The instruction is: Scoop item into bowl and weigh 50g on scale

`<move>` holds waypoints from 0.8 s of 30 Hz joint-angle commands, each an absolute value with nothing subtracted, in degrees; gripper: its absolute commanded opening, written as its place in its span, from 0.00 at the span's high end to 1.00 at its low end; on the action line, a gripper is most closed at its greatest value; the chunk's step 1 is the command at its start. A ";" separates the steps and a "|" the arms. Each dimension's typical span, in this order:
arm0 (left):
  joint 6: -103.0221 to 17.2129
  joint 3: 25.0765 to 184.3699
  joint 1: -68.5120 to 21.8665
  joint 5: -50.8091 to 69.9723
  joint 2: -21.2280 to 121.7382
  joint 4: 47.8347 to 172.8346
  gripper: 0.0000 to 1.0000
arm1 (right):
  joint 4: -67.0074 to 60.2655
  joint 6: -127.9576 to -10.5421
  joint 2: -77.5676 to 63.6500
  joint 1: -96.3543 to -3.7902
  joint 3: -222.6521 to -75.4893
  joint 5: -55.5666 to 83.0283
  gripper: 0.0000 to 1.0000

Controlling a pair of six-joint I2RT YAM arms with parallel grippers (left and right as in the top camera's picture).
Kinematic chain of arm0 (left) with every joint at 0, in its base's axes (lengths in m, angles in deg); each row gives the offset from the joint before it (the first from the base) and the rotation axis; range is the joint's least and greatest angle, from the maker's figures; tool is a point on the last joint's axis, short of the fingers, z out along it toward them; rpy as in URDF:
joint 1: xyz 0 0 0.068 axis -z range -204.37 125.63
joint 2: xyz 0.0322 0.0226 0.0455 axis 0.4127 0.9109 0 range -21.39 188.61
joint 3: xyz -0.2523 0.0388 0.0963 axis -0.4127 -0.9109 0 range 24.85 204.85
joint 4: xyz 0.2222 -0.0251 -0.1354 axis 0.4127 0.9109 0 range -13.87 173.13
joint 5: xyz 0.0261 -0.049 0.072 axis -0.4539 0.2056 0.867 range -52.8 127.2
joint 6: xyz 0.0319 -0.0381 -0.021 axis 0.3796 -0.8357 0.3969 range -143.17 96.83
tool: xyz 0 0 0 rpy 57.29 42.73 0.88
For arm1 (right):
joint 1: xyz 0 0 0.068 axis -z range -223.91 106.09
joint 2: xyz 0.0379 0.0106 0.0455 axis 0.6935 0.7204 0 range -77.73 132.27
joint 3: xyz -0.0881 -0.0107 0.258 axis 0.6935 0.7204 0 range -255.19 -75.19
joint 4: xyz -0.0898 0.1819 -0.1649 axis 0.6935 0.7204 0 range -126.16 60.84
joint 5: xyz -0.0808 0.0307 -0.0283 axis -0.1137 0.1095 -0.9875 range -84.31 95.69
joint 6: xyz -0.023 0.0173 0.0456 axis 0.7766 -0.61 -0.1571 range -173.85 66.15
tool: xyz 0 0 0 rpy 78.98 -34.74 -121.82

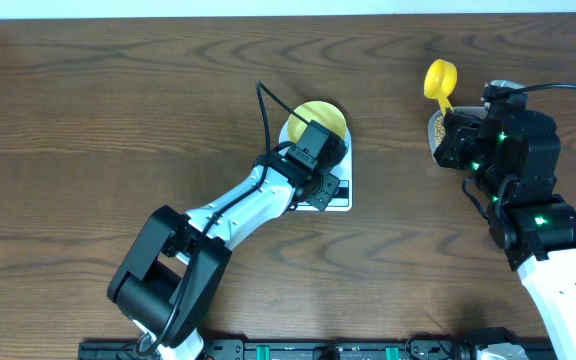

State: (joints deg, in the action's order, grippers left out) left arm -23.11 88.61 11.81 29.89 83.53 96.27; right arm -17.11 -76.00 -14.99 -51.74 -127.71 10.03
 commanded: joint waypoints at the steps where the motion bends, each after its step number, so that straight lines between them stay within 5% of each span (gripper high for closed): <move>1: -22.54 89.14 11.99 30.78 84.69 96.16 0.93 | -17.11 -76.51 -15.21 -51.61 -128.75 10.35 0.99; 24: -23.42 88.96 12.03 27.37 85.15 97.89 0.93 | -17.28 -74.56 -15.21 -51.59 -128.75 10.33 0.99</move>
State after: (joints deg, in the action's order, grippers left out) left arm -23.31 88.61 11.86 28.07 84.19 97.34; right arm -17.13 -75.52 -14.99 -51.74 -127.71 10.03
